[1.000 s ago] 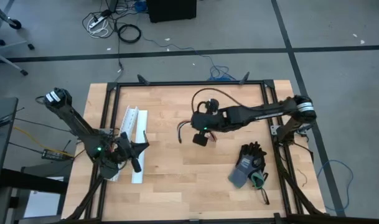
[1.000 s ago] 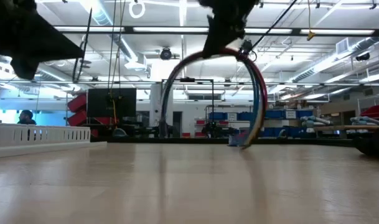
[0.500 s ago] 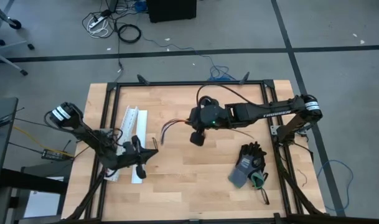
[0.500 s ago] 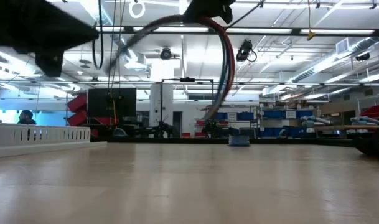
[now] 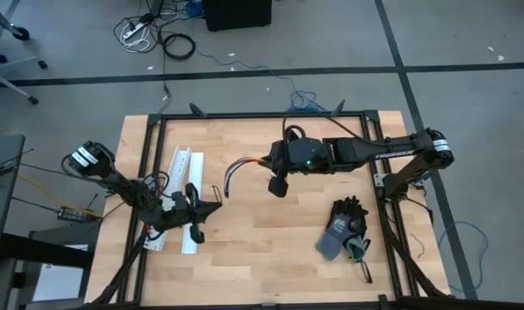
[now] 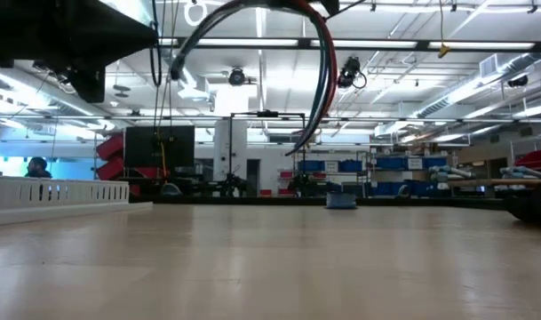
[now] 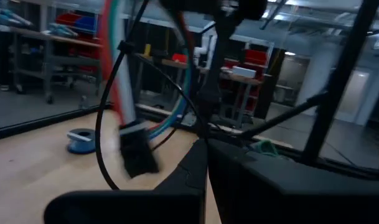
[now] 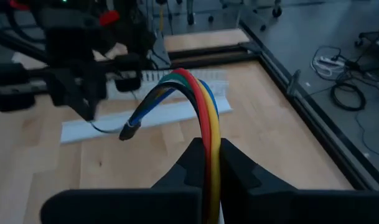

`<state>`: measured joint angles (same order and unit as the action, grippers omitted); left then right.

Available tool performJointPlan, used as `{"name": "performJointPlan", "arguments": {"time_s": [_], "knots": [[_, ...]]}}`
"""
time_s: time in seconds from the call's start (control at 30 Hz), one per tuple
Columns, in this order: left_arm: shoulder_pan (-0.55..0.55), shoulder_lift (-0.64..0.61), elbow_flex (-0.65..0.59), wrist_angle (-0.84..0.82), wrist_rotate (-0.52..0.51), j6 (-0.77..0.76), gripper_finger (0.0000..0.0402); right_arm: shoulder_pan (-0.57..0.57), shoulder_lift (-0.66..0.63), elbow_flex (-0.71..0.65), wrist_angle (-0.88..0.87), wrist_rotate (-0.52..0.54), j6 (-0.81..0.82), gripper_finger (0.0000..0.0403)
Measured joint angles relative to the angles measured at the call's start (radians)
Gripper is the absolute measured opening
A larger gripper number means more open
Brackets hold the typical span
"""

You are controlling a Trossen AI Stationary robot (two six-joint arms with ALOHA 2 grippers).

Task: Ziptie cables
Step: Wrap the cables together using a ziptie

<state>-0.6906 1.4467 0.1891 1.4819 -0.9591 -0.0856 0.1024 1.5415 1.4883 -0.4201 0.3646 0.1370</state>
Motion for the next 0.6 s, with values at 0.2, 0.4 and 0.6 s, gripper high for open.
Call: {"name": "performJointPlan", "arguments": {"time_s": [0.2,0.4,0.6], "knots": [[0.031,0.000,0.017,0.001,0.001,0.001,0.0000,0.009,-0.001,0.000,0.027,-0.002,-0.009,0.0013],[0.051,0.000,0.043,-0.005,0.060,0.002,0.0000,0.009,-0.001,0.000,0.041,0.001,-0.010,0.0013],[0.053,0.000,0.066,-0.008,0.062,0.051,0.0000,0.020,0.005,0.000,0.060,-0.002,-0.011,0.0013]]}}
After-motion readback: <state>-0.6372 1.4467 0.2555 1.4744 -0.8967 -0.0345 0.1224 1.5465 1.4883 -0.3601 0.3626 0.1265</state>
